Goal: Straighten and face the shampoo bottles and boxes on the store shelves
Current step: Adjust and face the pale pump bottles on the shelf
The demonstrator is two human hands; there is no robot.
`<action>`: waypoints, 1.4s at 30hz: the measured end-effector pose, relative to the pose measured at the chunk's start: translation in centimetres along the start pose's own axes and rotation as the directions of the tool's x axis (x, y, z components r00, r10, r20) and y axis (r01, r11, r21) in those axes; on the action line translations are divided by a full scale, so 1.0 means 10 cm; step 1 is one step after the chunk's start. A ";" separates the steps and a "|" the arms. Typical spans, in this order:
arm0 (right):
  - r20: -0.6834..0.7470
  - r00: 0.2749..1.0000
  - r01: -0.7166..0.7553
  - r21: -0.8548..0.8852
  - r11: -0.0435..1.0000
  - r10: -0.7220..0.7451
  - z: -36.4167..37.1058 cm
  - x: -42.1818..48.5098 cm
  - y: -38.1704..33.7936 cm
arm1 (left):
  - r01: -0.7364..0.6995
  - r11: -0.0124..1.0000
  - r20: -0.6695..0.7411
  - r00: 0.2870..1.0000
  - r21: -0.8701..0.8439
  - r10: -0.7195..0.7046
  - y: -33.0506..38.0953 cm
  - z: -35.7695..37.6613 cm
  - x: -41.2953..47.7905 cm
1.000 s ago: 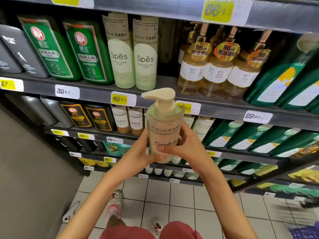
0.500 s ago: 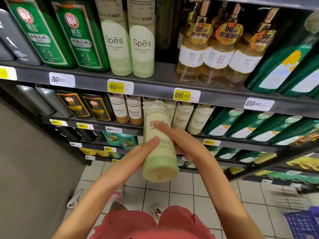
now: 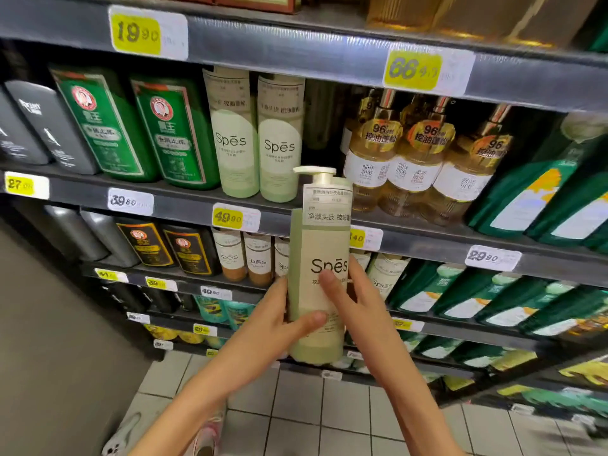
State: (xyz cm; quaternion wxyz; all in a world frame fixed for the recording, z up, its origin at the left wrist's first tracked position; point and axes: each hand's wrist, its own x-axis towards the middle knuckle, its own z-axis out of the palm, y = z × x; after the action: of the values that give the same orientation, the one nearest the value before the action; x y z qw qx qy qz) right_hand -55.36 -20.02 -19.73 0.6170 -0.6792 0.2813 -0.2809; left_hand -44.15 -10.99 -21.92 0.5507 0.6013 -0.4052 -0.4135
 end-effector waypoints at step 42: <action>-0.559 0.718 0.172 -0.437 0.883 -0.416 0.36 1.44 -0.03 | -0.237 0.913 -0.318 0.883 0.331 0.344 0.17 -0.32 1.26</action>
State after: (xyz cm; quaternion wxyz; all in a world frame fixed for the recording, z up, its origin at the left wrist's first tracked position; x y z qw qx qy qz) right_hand -42.87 -28.09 -19.24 0.2980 -0.6786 0.4059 -0.5348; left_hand -37.03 -21.90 -20.69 0.5817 0.6722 -0.4353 -0.1426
